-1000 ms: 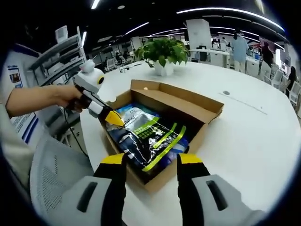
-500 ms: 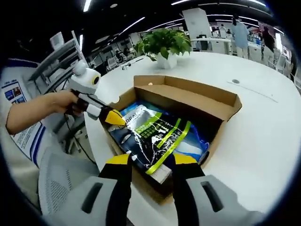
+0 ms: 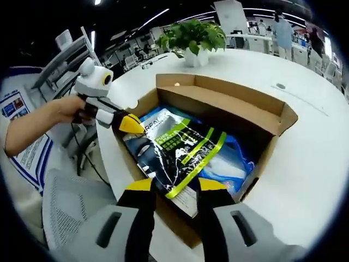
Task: Operate the shoe box by opening the lid, removing the specified soft item, and placing it in the target area until the item is outside and the box remains undamaged.
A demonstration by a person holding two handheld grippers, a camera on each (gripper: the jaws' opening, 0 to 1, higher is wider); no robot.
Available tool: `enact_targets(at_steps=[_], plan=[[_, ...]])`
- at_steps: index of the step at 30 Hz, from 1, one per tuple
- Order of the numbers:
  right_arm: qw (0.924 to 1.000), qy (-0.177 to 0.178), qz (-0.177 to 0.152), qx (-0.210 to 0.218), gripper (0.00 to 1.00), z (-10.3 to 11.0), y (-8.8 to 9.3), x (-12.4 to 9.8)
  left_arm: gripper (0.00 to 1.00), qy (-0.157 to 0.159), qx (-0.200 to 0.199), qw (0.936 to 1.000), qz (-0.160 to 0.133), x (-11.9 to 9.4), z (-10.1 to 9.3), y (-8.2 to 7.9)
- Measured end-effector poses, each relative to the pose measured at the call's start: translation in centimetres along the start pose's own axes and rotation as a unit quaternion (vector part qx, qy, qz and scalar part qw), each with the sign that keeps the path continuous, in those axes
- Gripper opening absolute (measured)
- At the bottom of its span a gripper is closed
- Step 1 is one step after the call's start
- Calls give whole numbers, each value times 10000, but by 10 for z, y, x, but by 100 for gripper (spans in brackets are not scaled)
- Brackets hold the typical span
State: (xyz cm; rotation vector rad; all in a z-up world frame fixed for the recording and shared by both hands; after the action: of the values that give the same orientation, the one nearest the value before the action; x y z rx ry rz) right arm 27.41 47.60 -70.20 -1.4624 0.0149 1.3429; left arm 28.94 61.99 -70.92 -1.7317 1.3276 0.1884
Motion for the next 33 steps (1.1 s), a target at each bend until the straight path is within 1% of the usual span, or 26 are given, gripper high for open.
enact_targets(at_steps=[2, 5, 9, 11, 13, 15, 20, 22, 23, 28, 30, 33], plan=[[9999, 40, 91, 97, 26, -1, 1, 3, 1, 13, 1, 10000, -26, -1, 0, 0], [9996, 183, 173, 121, 25, -5, 3, 6, 1, 26, -12, 10000, -54, -2, -1, 1], [9994, 95, 266, 216, 24, -2, 6, 9, 1, 48, -41, 9999, -96, -4, -2, 2], [9994, 102, 255, 212, 24, -2, 5, 10, 1, 48, -36, 9999, -90, -4, -2, 3], [9986, 46, 247, 470, 24, 1, 4, 12, 1, 47, -29, 9999, -112, -4, -3, 2], [9985, 78, 234, 496, 25, 0, 3, 13, 1, 11, -27, 9999, -138, -5, -3, 1], [9973, 97, 66, 729, 22, -1, 0, 10, 0, -46, -34, 9997, -240, -7, -5, -2], [9972, 121, 13, 733, 19, -1, -1, 9, 0, -50, -23, 9997, -253, -7, -6, -2], [9974, 141, -31, 712, 16, -1, -2, 8, 0, -42, -25, 9997, -245, -7, -7, -2], [9984, 256, 73, 496, 7, -2, 3, 7, 0, -83, -4, 9997, -242, -7, -10, -3], [9983, 274, 57, 512, 2, -3, 4, 6, 0, -109, 14, 9996, -267, -8, -12, -6], [9983, 288, 52, 502, 2, -3, 4, 4, 0, -102, 65, 9995, -276, -8, -16, -9]])
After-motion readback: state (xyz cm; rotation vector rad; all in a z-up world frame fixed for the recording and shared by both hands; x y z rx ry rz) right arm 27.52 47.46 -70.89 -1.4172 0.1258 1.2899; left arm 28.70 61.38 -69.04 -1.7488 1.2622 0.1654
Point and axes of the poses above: the point that each gripper's makers call its tool centre point, and the gripper's own axes: x roughly forward along the fingers, z roughly to its left, y roughly out of its underside, the point moved 2 cm from there along -x, roughly backward along the fingers, and after that the axes turned 7 degrees about y, right-handed, at the moved point
